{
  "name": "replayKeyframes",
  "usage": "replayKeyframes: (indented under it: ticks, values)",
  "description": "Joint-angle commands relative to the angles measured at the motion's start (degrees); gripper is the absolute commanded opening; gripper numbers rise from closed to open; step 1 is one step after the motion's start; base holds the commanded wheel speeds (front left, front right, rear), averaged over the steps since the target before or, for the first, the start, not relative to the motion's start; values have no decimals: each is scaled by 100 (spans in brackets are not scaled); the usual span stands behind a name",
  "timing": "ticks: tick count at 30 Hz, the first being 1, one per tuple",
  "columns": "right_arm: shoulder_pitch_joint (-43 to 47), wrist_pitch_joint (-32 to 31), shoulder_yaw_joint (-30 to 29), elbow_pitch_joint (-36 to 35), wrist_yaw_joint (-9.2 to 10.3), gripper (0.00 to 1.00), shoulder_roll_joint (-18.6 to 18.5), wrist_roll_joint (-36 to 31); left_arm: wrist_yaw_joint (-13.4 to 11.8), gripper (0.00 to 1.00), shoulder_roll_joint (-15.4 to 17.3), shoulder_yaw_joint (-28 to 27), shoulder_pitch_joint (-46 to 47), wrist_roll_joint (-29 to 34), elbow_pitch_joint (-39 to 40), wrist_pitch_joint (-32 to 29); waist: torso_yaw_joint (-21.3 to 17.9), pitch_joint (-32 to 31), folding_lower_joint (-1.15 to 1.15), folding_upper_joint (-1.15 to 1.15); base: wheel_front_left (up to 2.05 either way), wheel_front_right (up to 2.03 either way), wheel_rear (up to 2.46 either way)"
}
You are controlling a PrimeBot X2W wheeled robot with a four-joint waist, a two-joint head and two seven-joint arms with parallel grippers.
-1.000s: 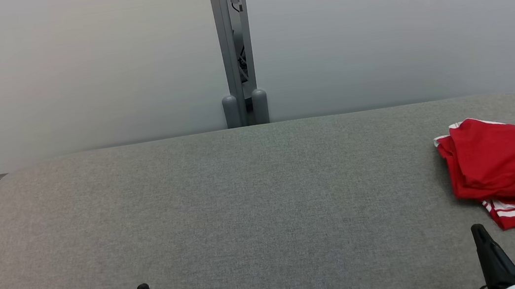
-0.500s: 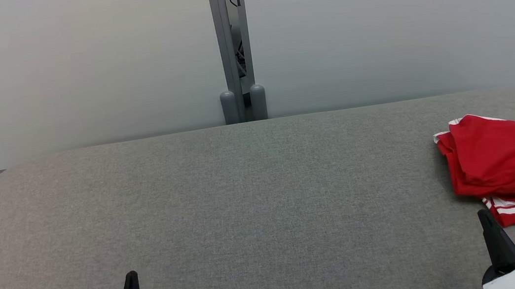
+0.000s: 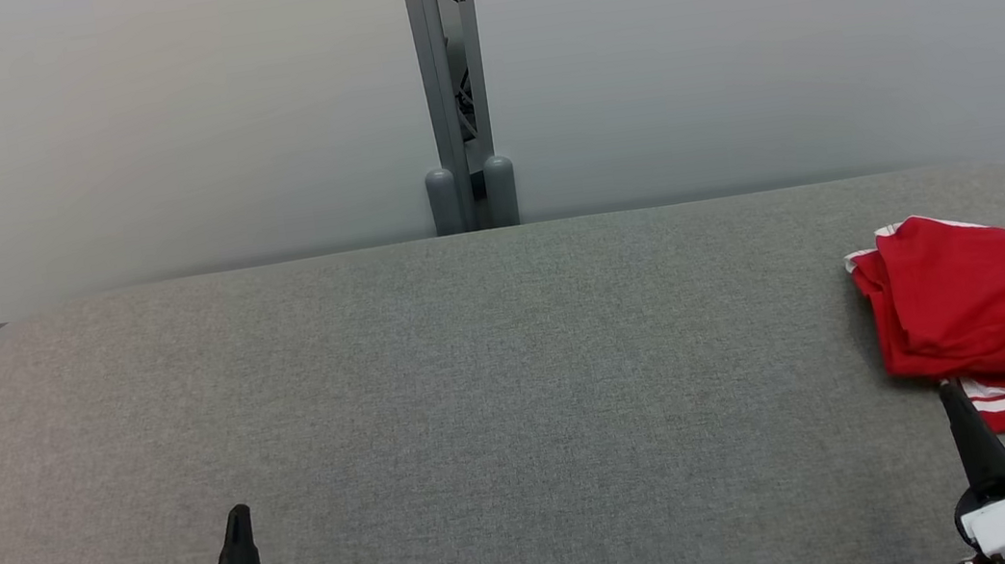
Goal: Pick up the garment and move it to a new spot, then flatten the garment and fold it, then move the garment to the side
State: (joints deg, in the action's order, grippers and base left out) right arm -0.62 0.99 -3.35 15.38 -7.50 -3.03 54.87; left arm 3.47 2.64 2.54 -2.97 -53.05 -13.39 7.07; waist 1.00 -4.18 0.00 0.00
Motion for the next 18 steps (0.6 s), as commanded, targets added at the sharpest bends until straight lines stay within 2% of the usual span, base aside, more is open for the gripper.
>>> replayKeyframes:
  ticks: [1, 18]
  values:
    - [-161, -67, -53, -39, 1, 0, -59, 198, 44, 0, 26, -55, 180, -189, 71, -29, -2, 9, 0, 0, 0, 0, 0]
    - [-432, -430, -228, 79, 0, 0, -74, 1214, 153, 0, 29, -180, 381, -1277, 73, -217, -24, 104, 0, 0, 0, 0, 0]
